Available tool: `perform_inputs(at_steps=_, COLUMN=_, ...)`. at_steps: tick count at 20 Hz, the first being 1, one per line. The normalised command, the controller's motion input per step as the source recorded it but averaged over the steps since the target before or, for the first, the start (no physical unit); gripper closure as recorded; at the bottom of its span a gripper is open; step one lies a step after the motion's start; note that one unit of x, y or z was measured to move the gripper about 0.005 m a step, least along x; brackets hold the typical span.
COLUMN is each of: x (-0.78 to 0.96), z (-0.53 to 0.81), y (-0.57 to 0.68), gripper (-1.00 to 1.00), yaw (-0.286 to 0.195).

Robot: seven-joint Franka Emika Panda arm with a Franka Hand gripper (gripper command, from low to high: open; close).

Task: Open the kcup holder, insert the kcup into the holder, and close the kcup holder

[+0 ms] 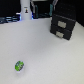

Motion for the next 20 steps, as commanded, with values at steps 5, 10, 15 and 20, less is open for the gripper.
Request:
perform_inputs(at_steps=5, x=-0.22, z=0.08, y=0.48, gripper=-1.0, yaw=-0.16)
perform_inputs(at_steps=10, x=-0.29, z=0.0, y=0.56, gripper=-1.0, yaw=-0.217)
perform_inputs(at_steps=15, x=-0.3, z=-0.05, y=0.55, gripper=-1.0, yaw=-0.213)
perform_inputs(at_steps=20, x=-0.34, z=-0.12, y=0.56, gripper=-1.0, yaw=-0.194)
